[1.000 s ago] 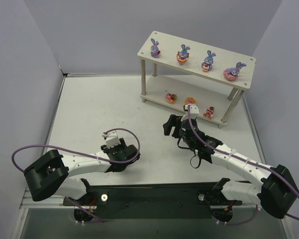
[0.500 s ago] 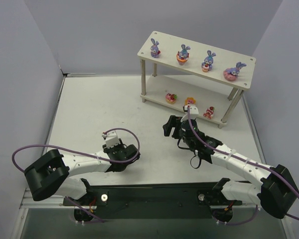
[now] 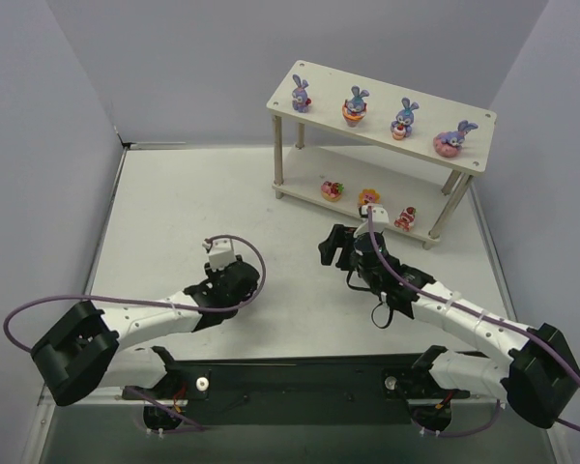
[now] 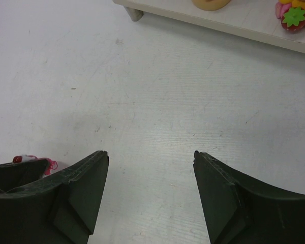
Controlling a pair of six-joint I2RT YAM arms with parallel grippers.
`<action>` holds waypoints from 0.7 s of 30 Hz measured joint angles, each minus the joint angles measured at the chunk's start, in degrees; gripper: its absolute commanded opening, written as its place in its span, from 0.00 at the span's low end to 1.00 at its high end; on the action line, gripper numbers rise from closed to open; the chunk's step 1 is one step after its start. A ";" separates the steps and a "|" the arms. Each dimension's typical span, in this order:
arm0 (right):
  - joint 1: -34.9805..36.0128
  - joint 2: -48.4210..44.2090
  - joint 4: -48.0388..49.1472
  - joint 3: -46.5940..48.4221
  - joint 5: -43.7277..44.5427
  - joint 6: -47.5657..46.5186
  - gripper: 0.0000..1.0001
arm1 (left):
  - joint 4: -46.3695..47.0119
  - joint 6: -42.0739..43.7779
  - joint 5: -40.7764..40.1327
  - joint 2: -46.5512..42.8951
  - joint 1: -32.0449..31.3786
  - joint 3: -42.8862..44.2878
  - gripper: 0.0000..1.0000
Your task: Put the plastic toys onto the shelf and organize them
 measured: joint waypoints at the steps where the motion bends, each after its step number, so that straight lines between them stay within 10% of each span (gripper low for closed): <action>1: -0.13 -0.39 -0.35 0.00 0.00 0.17 0.68 | 2.05 2.54 1.64 -0.55 1.49 -0.07 0.00; 10: -1.11 -8.07 -6.27 0.00 0.66 2.56 0.66 | 16.31 28.20 18.32 7.82 8.59 13.31 0.00; 21: -3.39 -15.61 -18.69 0.44 0.26 3.45 0.65 | 24.59 40.26 34.64 31.39 16.22 39.87 0.00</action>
